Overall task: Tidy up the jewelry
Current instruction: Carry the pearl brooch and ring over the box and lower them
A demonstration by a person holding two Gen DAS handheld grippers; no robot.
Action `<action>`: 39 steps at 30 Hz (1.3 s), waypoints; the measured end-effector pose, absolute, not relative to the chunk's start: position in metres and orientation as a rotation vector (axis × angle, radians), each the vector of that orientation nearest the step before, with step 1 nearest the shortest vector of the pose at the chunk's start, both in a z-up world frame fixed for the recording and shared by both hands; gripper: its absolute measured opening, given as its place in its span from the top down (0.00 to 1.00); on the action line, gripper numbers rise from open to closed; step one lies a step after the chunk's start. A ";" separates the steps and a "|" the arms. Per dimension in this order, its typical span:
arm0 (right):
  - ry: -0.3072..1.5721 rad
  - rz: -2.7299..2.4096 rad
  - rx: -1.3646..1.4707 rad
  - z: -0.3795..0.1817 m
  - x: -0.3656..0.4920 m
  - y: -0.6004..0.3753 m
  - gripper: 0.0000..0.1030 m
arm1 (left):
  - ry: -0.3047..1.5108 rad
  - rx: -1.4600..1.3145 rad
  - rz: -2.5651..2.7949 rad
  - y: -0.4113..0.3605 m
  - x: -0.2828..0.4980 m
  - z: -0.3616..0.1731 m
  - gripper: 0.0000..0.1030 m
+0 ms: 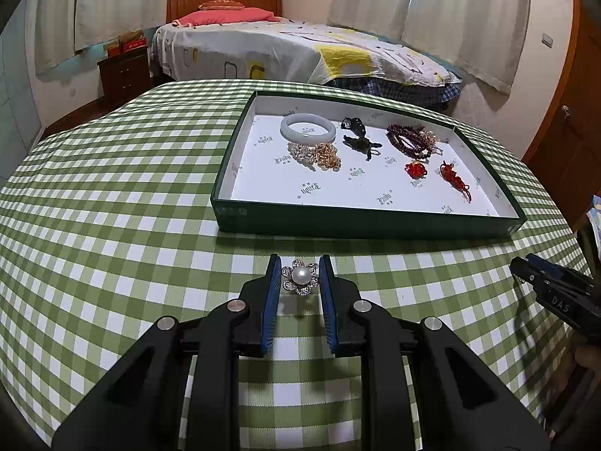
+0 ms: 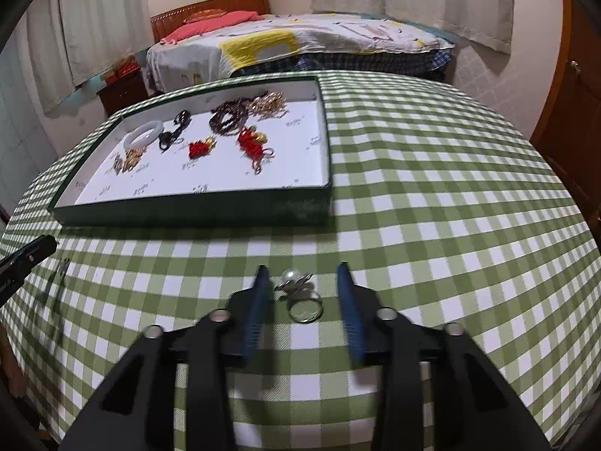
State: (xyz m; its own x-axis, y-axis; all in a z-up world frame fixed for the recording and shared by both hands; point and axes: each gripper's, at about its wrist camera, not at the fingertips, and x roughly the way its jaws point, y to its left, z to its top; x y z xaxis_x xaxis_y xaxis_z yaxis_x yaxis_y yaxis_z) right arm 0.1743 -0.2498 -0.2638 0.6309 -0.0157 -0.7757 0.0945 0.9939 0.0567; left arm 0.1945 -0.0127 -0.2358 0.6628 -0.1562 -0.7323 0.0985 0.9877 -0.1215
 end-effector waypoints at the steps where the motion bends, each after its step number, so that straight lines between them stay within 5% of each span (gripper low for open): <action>1: 0.884 -0.061 0.095 -0.263 0.174 -0.249 0.76 | 0.834 -0.074 -0.144 -0.012 0.194 -0.236 0.80; 13: 0.836 -0.048 0.097 -0.256 0.166 -0.244 0.76 | 0.813 -0.072 -0.152 -0.014 0.189 -0.229 0.80; 39: 0.536 0.055 0.077 -0.148 0.188 -0.218 0.76 | 0.601 -0.071 -0.208 -0.027 0.215 -0.143 0.80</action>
